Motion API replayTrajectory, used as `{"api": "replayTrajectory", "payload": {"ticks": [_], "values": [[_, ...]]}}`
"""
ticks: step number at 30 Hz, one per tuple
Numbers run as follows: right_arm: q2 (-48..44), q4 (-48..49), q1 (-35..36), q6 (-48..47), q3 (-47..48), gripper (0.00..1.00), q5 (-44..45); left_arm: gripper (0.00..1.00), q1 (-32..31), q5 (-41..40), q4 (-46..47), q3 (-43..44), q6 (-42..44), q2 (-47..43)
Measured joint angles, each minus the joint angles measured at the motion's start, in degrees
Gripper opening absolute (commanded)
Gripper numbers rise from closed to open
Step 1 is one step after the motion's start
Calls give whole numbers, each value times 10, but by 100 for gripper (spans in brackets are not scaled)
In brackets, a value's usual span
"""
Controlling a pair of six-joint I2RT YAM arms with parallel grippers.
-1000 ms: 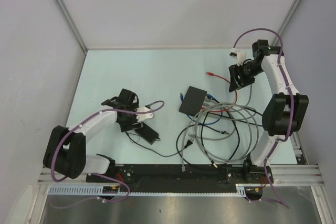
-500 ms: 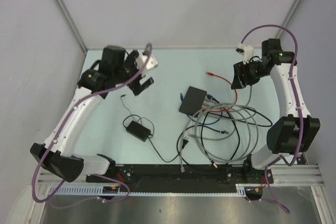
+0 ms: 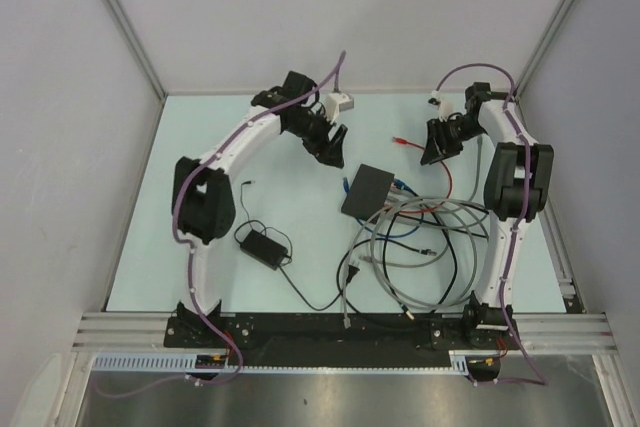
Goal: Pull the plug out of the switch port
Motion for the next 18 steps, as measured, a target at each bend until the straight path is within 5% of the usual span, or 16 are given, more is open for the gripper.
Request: {"api": "replayTrajectory", "payload": {"ticks": [5, 11, 18], "values": [[74, -25, 0, -12, 40, 40, -39, 56, -5, 33, -39, 37, 4, 104], [125, -74, 3, -47, 71, 39, -89, 60, -26, 62, -52, 72, 6, 119], [170, -115, 10, -65, 84, 45, -129, 28, -42, 89, -54, 84, 5, 146]]}}
